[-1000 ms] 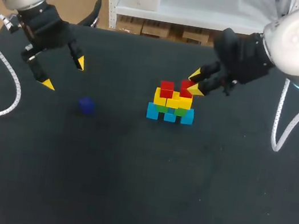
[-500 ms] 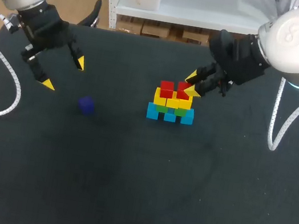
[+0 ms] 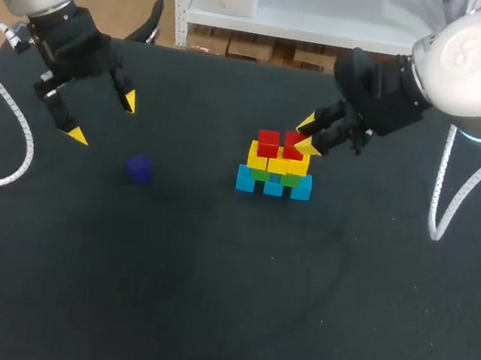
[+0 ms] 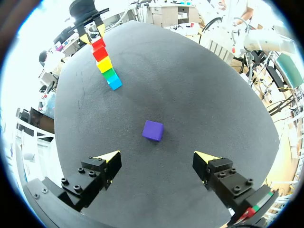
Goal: Place the blue cubes, place green cubes on the blue cubes, place the yellow cubes on the green cubes, then place the red cubes on the yellow cubes, and place purple cube on the red cubes.
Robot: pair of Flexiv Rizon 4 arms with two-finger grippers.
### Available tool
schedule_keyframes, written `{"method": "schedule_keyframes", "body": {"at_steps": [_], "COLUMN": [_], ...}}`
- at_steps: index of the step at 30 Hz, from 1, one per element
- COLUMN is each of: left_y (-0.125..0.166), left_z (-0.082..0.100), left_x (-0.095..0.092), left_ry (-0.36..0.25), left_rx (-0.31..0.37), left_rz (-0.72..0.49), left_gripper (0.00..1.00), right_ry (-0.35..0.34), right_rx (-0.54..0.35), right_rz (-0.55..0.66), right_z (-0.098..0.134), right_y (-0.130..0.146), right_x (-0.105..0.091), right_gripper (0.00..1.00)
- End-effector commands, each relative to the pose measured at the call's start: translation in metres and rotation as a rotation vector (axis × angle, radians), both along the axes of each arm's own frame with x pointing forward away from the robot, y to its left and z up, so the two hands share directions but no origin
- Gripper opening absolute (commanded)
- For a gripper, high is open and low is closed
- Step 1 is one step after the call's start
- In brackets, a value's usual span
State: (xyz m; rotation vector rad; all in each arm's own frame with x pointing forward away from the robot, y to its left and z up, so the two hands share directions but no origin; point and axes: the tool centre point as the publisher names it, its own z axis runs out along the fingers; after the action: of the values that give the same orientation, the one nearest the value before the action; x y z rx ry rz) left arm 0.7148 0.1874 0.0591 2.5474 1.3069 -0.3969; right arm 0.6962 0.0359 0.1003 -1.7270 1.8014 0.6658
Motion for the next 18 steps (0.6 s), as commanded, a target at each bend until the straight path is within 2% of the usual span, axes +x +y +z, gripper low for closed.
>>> {"method": "schedule_keyframes", "body": {"at_steps": [1,18], "left_y": [0.001,0.001], "left_z": [-0.0004,-0.0004], "left_x": [-0.0004,-0.0004], "left_ry": [-0.003,-0.003], "left_rx": [-0.002,-0.002], "left_rz": [-0.003,-0.003], "left_gripper": [1.0,1.0], "right_ry": [0.001,0.007], "right_rx": [0.001,0.0], "right_rz": [0.005,0.009], "right_z": [-0.0018,-0.0045], "right_y": [0.0017,0.0027], "right_x": [0.0029,0.0072], "right_gripper": [0.0,0.0]}}
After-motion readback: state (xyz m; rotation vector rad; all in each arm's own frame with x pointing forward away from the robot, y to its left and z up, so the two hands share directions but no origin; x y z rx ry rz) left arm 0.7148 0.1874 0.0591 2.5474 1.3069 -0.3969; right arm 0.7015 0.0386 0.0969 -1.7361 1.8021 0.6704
